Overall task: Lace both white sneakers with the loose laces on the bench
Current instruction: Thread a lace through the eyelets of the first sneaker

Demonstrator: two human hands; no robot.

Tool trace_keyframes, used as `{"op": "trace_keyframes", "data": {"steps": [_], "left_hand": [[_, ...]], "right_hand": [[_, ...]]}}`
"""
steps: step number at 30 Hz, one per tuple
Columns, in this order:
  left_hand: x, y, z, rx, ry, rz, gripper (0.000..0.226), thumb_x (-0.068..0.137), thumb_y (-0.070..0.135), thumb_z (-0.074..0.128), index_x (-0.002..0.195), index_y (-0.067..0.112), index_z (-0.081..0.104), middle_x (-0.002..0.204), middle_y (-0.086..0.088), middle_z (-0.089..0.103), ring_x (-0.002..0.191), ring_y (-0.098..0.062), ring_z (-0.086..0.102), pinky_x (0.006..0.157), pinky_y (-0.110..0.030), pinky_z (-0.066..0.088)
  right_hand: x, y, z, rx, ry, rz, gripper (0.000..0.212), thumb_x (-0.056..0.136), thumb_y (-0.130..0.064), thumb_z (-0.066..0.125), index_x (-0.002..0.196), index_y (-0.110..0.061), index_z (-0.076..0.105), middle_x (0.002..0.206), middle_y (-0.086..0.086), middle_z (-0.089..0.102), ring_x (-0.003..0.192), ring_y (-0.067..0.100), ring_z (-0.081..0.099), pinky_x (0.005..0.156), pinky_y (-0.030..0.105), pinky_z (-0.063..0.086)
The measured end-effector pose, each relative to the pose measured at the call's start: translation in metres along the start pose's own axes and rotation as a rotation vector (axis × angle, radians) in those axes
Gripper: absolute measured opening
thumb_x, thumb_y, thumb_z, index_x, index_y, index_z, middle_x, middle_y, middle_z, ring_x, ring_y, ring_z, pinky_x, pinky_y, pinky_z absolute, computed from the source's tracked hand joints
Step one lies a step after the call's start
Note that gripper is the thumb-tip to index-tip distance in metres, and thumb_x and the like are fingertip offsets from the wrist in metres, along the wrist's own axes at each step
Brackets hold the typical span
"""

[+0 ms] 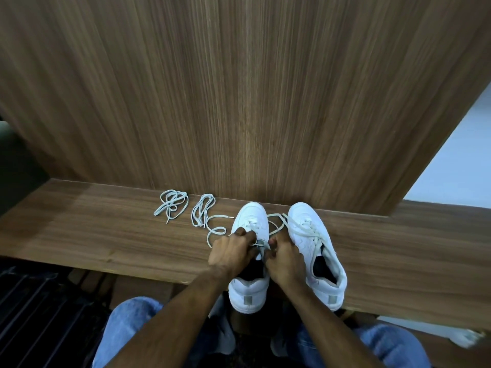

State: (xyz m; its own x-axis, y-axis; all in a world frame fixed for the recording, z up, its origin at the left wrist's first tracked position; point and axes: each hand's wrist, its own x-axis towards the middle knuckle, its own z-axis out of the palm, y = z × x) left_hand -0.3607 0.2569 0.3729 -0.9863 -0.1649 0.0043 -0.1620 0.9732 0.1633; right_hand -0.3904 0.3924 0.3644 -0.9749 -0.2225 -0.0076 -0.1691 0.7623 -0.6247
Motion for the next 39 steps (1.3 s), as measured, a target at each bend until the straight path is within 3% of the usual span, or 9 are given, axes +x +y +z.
{"op": "trace_keyframes", "data": {"steps": [3,7,9,19,22,26,28,32,39], "left_hand": [[0.011,-0.003,0.000,-0.110,0.074,-0.064,0.025,0.093,0.046,0.045,0.102,0.025,0.055,0.103,-0.007,0.067,0.094,-0.037,0.063,0.073,-0.038,0.047],[0.012,-0.022,0.016,-1.125,0.192,-0.596,0.014,0.090,0.024,0.056,0.080,0.017,0.061,0.072,-0.012,0.070,0.059,-0.028,0.066,0.059,-0.044,0.056],[0.010,-0.026,0.024,-1.240,0.182,-0.657,0.009,0.088,0.006,0.054,0.086,0.011,0.061,0.070,-0.011,0.069,0.056,-0.025,0.063,0.059,-0.041,0.054],[0.008,-0.010,0.015,-0.023,0.201,0.135,0.025,0.090,0.039,0.049,0.106,0.026,0.063,0.123,0.009,0.050,0.116,-0.018,0.047,0.098,-0.036,0.035],[0.012,-0.010,0.010,-0.107,0.345,0.114,0.024,0.090,0.037,0.046,0.093,0.023,0.065,0.105,0.004,0.056,0.100,-0.019,0.054,0.093,-0.038,0.040],[0.019,-0.021,-0.015,-0.871,0.714,-0.389,0.012,0.088,0.019,0.056,0.078,0.022,0.061,0.097,-0.004,0.060,0.085,-0.020,0.057,0.078,-0.036,0.046],[0.022,-0.031,-0.021,-0.877,0.685,-0.514,0.009,0.088,0.013,0.059,0.082,0.021,0.062,0.104,-0.010,0.059,0.096,-0.026,0.056,0.083,-0.035,0.044],[0.013,-0.035,-0.004,-0.580,0.504,-0.253,0.021,0.081,0.012,0.063,0.102,0.015,0.065,0.109,-0.009,0.055,0.103,-0.029,0.054,0.089,-0.042,0.045],[0.010,-0.011,0.026,0.043,0.442,0.241,0.019,0.078,0.041,0.057,0.077,0.027,0.070,0.102,0.007,0.062,0.122,-0.020,0.053,0.102,-0.045,0.038]], "right_hand": [[-0.002,0.000,0.001,-0.022,0.016,-0.015,0.015,0.087,-0.023,0.054,0.101,-0.021,0.049,0.100,0.004,0.066,0.096,0.032,0.061,0.076,0.035,0.047],[-0.002,0.002,0.000,0.002,0.018,-0.002,0.012,0.086,-0.022,0.056,0.096,-0.022,0.048,0.095,0.002,0.066,0.092,0.028,0.062,0.076,0.034,0.048],[-0.001,0.001,0.002,-0.026,0.034,-0.029,0.014,0.086,-0.021,0.055,0.099,-0.022,0.050,0.099,0.001,0.065,0.095,0.027,0.062,0.077,0.034,0.047],[0.000,-0.002,0.003,-0.101,0.031,-0.062,0.016,0.089,-0.025,0.052,0.105,-0.020,0.054,0.107,0.004,0.065,0.102,0.029,0.061,0.079,0.033,0.045],[0.000,0.000,0.002,-0.101,0.031,-0.067,0.020,0.089,-0.025,0.052,0.107,-0.018,0.054,0.108,0.005,0.065,0.103,0.030,0.060,0.078,0.033,0.045],[0.000,0.002,0.003,-0.078,0.019,-0.044,0.016,0.088,-0.025,0.054,0.103,-0.021,0.053,0.105,0.005,0.066,0.099,0.032,0.061,0.079,0.036,0.047],[-0.001,0.001,0.004,-0.068,0.015,-0.041,0.014,0.087,-0.025,0.054,0.100,-0.022,0.051,0.101,0.006,0.067,0.096,0.033,0.062,0.078,0.037,0.049],[-0.001,0.001,0.003,-0.062,0.031,-0.049,0.013,0.085,-0.023,0.054,0.098,-0.021,0.051,0.099,0.007,0.066,0.094,0.033,0.062,0.076,0.035,0.048],[-0.001,-0.001,0.002,-0.075,0.018,-0.040,0.020,0.087,-0.025,0.053,0.106,-0.020,0.053,0.107,0.007,0.064,0.099,0.033,0.061,0.080,0.037,0.049]]}}
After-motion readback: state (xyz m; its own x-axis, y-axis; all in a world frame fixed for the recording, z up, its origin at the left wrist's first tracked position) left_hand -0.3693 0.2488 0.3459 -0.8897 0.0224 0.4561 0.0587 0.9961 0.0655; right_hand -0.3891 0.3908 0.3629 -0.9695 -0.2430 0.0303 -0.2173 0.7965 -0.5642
